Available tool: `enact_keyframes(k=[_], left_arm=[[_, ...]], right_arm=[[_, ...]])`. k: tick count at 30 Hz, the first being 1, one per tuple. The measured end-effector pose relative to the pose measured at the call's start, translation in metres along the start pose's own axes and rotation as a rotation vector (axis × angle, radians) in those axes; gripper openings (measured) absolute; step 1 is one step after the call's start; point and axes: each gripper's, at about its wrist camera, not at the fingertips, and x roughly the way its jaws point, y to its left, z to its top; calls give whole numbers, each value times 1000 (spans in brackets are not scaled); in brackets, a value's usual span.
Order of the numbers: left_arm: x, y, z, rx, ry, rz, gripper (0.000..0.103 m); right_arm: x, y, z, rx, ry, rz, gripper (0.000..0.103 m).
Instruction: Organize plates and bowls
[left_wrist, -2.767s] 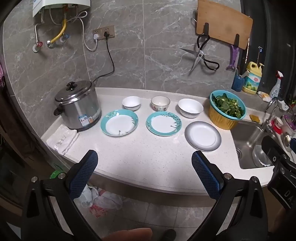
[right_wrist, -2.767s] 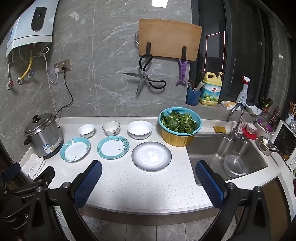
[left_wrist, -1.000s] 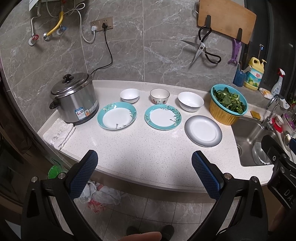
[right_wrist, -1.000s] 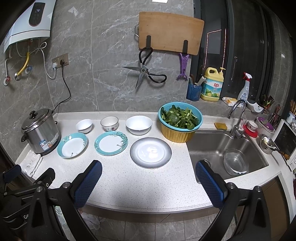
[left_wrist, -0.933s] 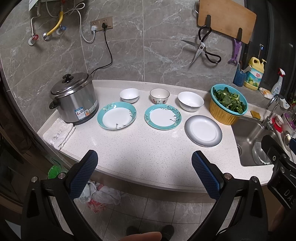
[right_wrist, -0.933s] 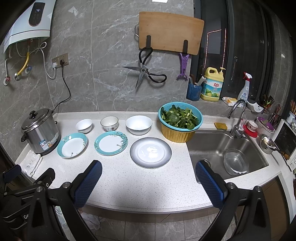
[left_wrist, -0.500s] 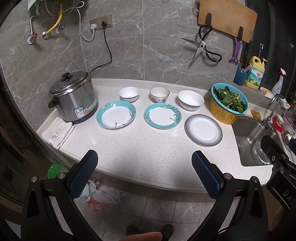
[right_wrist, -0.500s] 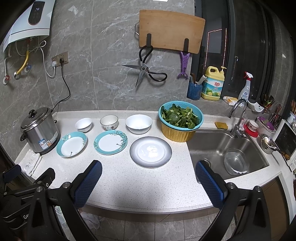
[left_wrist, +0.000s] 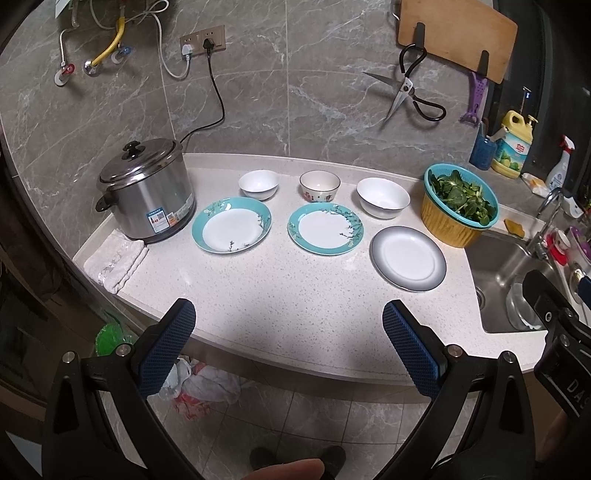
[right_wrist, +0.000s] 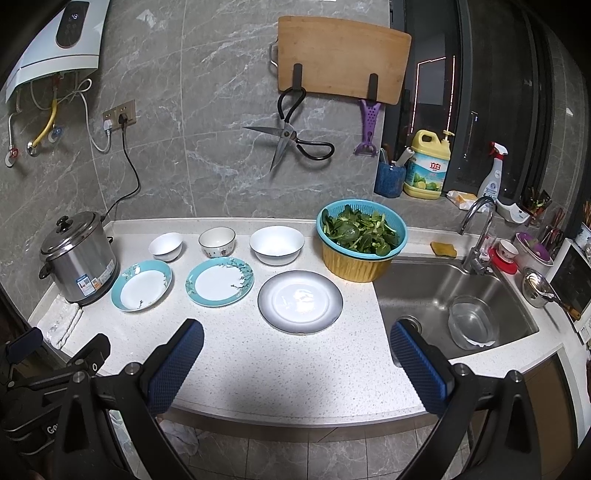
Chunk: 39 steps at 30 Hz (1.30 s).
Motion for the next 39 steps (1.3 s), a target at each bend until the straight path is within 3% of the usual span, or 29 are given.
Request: enact_keyframes(k=[6,12,17,23,26,29,30,32,34,38,39], left_arm=[[11,-10,2,-18,15,31,103],[30,-27,3,-40,38,63,103],[73,-24,-12,-135,150,-34,103],[158,-3,-43,-274,290,-128,101],[210,-12,-41,-224,378,-241,101],[269,-23,-38,-263,521,-422,101],[289,-28,-35,-249,555,-425,101],[311,-40,-25,-147,538,-382,101],[329,-59,-12,-35,530,-426,101],[366,-87,12,36,547,-409,101],[376,-94,17,48,529,-399,96]], right_arm=[[13,-14,-7,-14,14,32,103],[35,-30,13,-29,46,55,103],[61,-45,7,-23,93,106,103],[135,-73,-2,81,248,193,103],[171,-84,-7,119,290,186,103],[210,-94,-11,151,340,185,97],[221,-97,-15,164,357,195,92],[246,-103,-13,200,383,177,89],[271,-111,-16,248,413,184,89],[302,-131,-20,335,389,255,88],[314,-139,-21,353,398,270,87]])
